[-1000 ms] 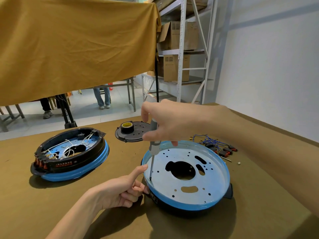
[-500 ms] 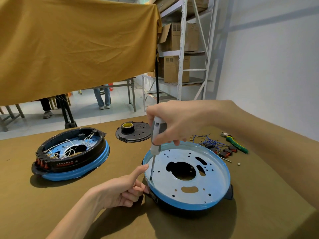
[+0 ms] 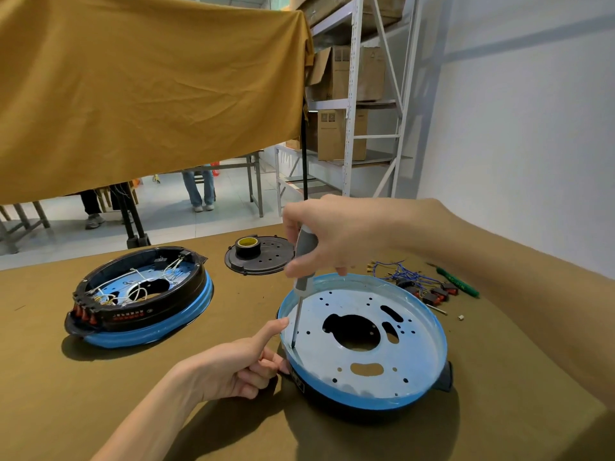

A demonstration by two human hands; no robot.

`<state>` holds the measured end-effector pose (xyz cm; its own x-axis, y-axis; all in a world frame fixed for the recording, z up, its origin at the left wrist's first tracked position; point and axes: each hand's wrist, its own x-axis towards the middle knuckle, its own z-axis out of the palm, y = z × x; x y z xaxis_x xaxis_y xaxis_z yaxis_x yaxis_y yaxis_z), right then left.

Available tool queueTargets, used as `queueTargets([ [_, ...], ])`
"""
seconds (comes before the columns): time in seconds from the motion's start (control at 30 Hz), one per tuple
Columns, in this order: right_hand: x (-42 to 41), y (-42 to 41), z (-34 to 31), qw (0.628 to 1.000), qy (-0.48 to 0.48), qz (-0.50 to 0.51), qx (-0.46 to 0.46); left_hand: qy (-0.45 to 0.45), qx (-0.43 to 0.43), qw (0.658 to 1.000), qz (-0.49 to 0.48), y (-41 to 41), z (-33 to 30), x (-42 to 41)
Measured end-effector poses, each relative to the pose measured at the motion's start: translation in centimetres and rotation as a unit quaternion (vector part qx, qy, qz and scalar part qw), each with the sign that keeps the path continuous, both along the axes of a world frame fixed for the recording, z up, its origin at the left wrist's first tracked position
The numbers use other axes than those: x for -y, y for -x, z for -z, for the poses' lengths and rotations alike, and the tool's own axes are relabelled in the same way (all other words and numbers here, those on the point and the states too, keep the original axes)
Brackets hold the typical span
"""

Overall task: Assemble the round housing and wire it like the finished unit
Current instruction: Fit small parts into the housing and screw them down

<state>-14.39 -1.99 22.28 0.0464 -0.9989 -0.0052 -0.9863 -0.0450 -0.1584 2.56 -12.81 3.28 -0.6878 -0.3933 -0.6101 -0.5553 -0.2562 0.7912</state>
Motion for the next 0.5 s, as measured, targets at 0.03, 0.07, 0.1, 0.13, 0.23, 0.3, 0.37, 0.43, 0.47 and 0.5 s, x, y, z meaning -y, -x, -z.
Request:
queueTargets([
  [0.03, -0.20, 0.07, -0.19, 1.000, -0.019, -0.002, 0.010, -0.001, 0.000, 1.000, 0.000, 0.00, -0.01, 0.01],
  [0.07, -0.34, 0.16, -0.25, 1.000, -0.025, -0.006, 0.014, -0.002, 0.000, 1.000, 0.000, 0.01, -0.03, 0.03],
  [0.1, -0.39, 0.17, -0.14, 1.000, -0.020, -0.009, 0.011, -0.002, 0.002, 1.000, 0.000, 0.02, -0.03, 0.06],
  [0.13, -0.37, 0.08, 0.05, 1.000, -0.008, -0.009, 0.006, 0.000, 0.004, 1.000, -0.001, 0.06, -0.05, 0.07],
  [0.23, -0.08, -0.43, 0.25, 1.000, 0.011, -0.010, -0.016, 0.004, 0.009, 1.000, -0.006, 0.14, -0.05, -0.05],
  [0.3, 0.00, -0.62, 0.01, 1.000, -0.010, -0.017, -0.013, 0.007, 0.009, 1.000, -0.007, 0.15, 0.01, -0.10],
  [0.37, -0.10, -0.55, -0.23, 0.999, -0.026, -0.019, -0.002, 0.008, 0.008, 1.000, -0.008, 0.14, 0.04, -0.13],
  [0.43, -0.21, -0.47, -0.17, 1.000, -0.018, -0.015, -0.001, 0.008, 0.007, 1.000, -0.006, 0.17, 0.08, -0.15],
  [0.47, -0.23, -0.51, -0.10, 1.000, -0.011, -0.011, -0.001, 0.008, 0.007, 1.000, -0.006, 0.17, 0.08, -0.14],
  [0.5, -0.24, -0.56, -0.04, 1.000, -0.008, -0.008, 0.001, 0.009, 0.006, 1.000, -0.005, 0.20, 0.09, -0.12],
])
